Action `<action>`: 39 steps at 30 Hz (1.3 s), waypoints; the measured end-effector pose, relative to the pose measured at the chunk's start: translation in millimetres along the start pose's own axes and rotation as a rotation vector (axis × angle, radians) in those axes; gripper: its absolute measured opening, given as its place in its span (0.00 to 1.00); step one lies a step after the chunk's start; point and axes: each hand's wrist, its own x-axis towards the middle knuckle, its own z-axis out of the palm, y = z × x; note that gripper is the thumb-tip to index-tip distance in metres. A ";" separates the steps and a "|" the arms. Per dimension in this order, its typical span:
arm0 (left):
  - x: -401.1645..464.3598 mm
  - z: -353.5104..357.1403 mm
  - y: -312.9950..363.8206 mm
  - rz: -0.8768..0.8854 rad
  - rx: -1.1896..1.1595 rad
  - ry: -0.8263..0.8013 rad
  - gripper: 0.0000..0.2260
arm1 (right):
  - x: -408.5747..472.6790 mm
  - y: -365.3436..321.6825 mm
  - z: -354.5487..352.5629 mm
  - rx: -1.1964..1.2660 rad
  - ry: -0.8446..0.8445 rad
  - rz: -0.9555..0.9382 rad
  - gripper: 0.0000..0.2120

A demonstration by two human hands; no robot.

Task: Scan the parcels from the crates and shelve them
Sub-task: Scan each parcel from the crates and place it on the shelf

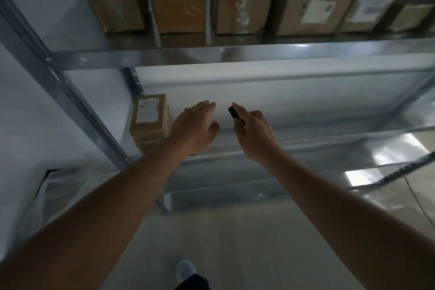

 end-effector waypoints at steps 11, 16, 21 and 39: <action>-34.6 5.5 246.1 0.267 0.058 0.018 0.31 | -141.4 122.8 -176.2 -0.147 0.218 0.045 0.24; -29.5 9.1 355.7 0.432 0.062 0.054 0.30 | -190.6 177.2 -259.5 -0.181 0.325 0.125 0.24; -4.9 22.1 448.0 0.587 0.045 0.035 0.30 | -222.6 236.4 -326.7 -0.221 0.425 0.242 0.24; 165.6 164.2 820.1 1.179 0.029 -0.116 0.29 | -277.8 518.1 -529.5 -0.352 0.727 0.756 0.24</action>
